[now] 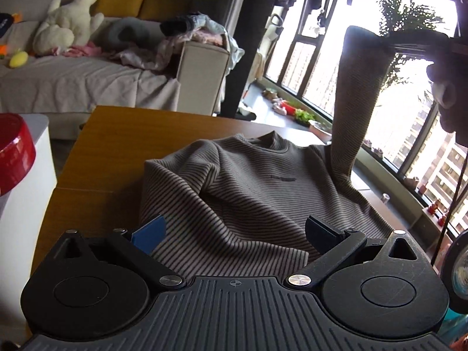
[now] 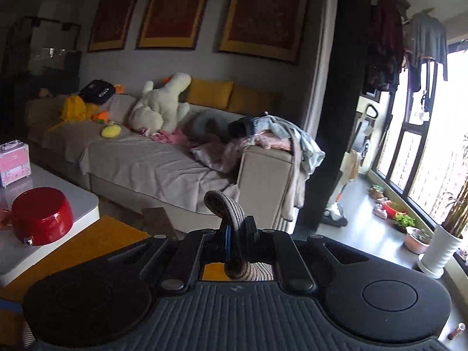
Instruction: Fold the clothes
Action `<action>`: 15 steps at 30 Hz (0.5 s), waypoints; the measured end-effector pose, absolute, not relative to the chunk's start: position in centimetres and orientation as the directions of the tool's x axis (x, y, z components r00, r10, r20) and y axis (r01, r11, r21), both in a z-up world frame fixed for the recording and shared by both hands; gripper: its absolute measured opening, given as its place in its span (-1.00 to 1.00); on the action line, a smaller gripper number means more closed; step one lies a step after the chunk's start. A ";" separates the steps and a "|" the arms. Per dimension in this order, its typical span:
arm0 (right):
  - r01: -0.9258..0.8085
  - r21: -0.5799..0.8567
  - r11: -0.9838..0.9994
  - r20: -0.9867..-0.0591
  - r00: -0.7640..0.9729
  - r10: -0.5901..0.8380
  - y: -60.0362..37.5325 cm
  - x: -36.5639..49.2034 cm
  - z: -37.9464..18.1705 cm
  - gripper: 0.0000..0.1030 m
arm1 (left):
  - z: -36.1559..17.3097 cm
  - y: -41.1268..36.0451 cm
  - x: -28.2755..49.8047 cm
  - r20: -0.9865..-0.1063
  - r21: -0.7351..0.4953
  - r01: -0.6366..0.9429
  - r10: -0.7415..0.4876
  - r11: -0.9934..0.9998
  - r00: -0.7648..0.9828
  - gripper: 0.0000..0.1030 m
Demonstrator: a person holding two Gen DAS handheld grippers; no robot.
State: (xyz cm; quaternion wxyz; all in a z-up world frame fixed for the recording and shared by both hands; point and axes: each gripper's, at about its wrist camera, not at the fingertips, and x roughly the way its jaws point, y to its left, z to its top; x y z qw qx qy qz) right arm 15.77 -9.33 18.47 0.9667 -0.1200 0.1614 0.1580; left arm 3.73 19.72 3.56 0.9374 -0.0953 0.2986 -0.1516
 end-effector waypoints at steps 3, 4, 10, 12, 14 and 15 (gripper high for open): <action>-0.391 -0.186 0.901 -0.377 0.876 0.302 -6.0 16.9 17.1 -0.78 | 3.4 20.9 3.3 -0.544 -0.251 0.201 -0.310 0.947 0.780 1.00; -0.403 -0.187 0.896 -0.383 0.870 0.311 -5.1 17.0 16.8 -0.75 | 3.4 21.3 3.3 -0.549 -0.249 0.189 -0.299 0.950 0.781 1.00; -0.443 -0.089 0.892 -0.422 0.828 0.369 -4.3 15.5 16.1 -0.52 | 3.3 23.5 3.5 -0.559 -0.261 0.120 -0.252 0.958 0.790 1.00; -0.454 -0.023 0.891 -0.476 0.788 0.389 -4.9 14.3 15.2 -0.52 | 3.3 23.8 3.7 -0.557 -0.268 0.109 -0.246 0.957 0.793 1.00; -0.470 0.082 0.879 -0.554 0.712 0.432 -5.7 12.5 13.4 -0.52 | 3.3 24.1 4.0 -0.555 -0.274 0.099 -0.241 0.957 0.796 1.00; -0.472 0.144 0.870 -0.593 0.663 0.458 -5.9 11.6 12.2 -0.52 | 3.3 24.2 4.1 -0.554 -0.277 0.093 -0.238 0.956 0.797 1.00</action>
